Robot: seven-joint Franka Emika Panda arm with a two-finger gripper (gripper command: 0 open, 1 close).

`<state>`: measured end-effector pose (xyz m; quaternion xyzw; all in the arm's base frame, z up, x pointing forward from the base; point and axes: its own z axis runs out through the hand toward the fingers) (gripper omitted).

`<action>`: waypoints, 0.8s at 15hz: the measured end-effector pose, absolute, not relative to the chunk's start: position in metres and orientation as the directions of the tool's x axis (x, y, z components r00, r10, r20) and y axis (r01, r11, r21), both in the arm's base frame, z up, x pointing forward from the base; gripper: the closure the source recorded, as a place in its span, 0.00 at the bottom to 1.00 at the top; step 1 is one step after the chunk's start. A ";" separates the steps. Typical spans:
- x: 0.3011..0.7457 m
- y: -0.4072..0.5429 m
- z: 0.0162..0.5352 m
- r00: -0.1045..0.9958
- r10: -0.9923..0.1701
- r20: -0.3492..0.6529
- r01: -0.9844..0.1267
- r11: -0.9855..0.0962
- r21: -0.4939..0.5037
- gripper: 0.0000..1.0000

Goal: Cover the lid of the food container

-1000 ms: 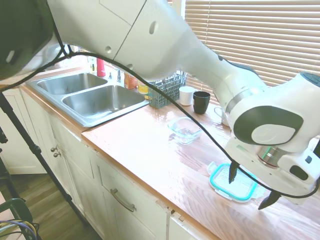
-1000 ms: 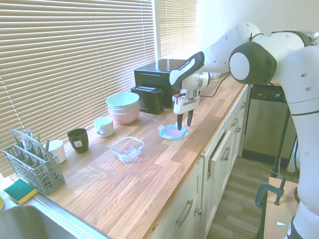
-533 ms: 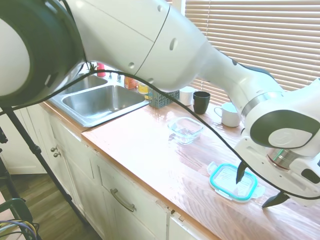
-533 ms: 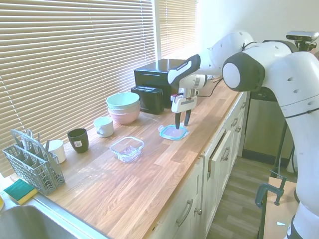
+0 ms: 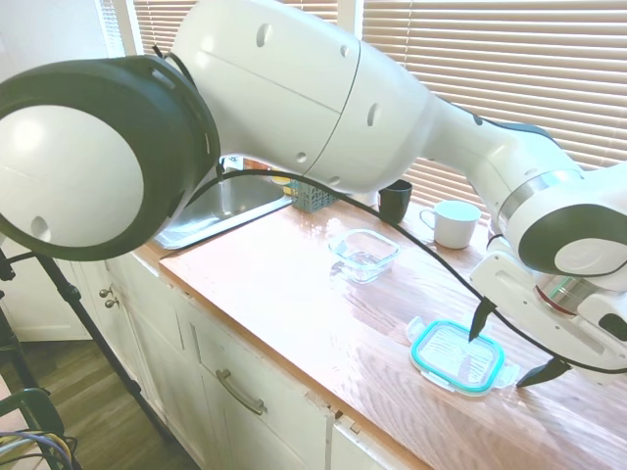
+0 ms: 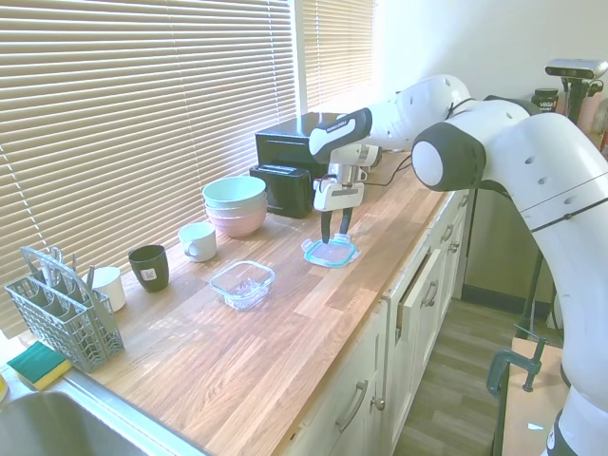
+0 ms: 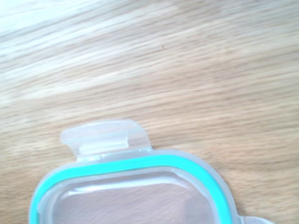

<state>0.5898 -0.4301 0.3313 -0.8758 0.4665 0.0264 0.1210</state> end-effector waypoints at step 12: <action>0.594 -0.424 0.327 0.555 -0.806 -0.207 -0.830 -0.519 -0.205 1.00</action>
